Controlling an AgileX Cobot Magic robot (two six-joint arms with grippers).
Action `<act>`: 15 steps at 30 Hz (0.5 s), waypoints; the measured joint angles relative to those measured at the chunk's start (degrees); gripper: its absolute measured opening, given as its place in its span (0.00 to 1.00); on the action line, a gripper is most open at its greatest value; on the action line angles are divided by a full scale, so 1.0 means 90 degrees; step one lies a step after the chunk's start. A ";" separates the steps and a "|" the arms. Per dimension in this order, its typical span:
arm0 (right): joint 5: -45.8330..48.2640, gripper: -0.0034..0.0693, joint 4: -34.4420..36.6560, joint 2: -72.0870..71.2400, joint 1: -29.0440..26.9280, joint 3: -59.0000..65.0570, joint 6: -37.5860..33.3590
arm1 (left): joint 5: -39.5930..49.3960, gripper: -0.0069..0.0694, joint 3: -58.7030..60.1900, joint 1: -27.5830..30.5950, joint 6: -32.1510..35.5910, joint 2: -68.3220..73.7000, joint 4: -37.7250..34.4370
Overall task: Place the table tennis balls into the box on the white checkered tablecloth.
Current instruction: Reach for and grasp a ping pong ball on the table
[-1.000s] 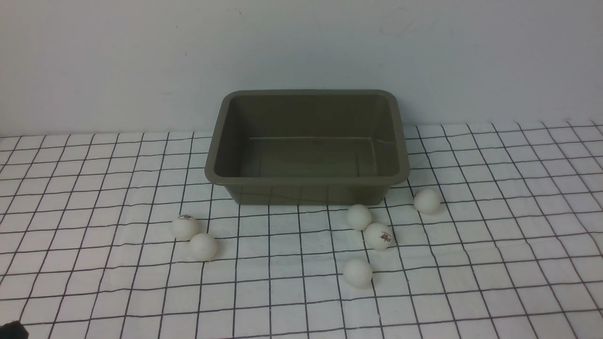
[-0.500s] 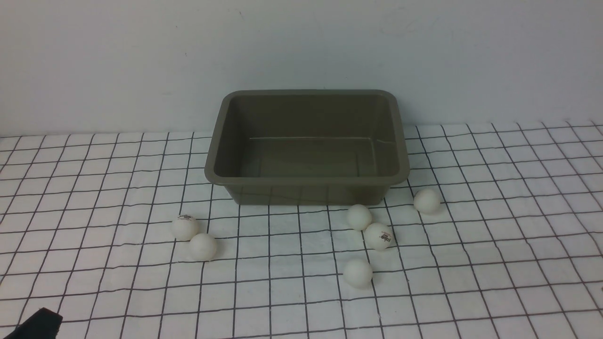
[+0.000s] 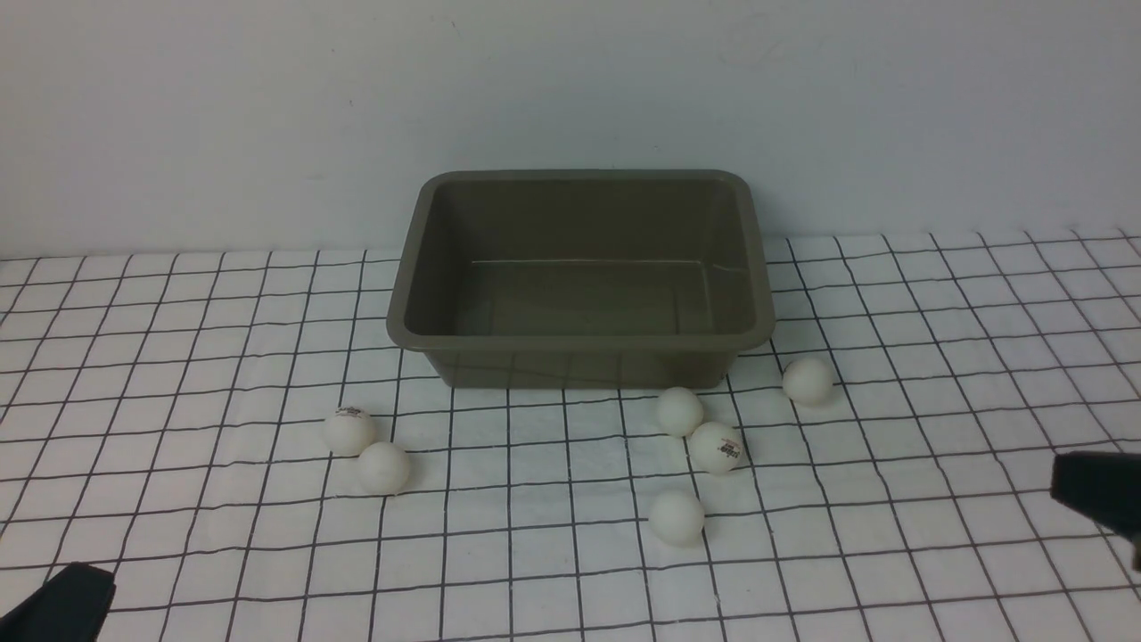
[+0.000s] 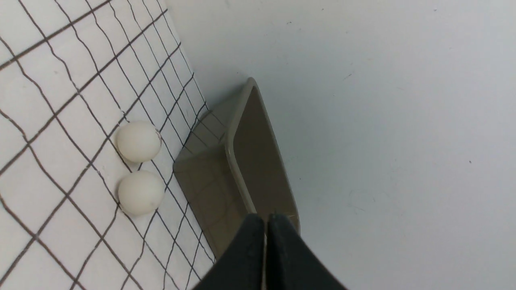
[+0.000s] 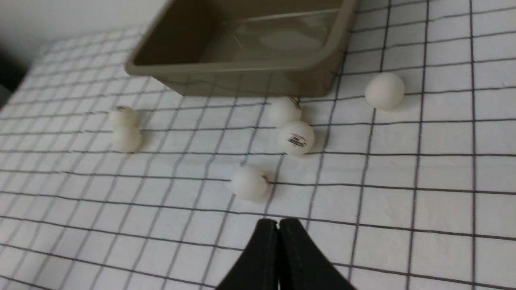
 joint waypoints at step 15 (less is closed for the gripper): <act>0.0153 0.03 -0.2116 0.3311 0.0127 -0.2050 -0.0034 | 0.1360 0.09 -0.1966 0.0000 0.6068 0.0919 0.1024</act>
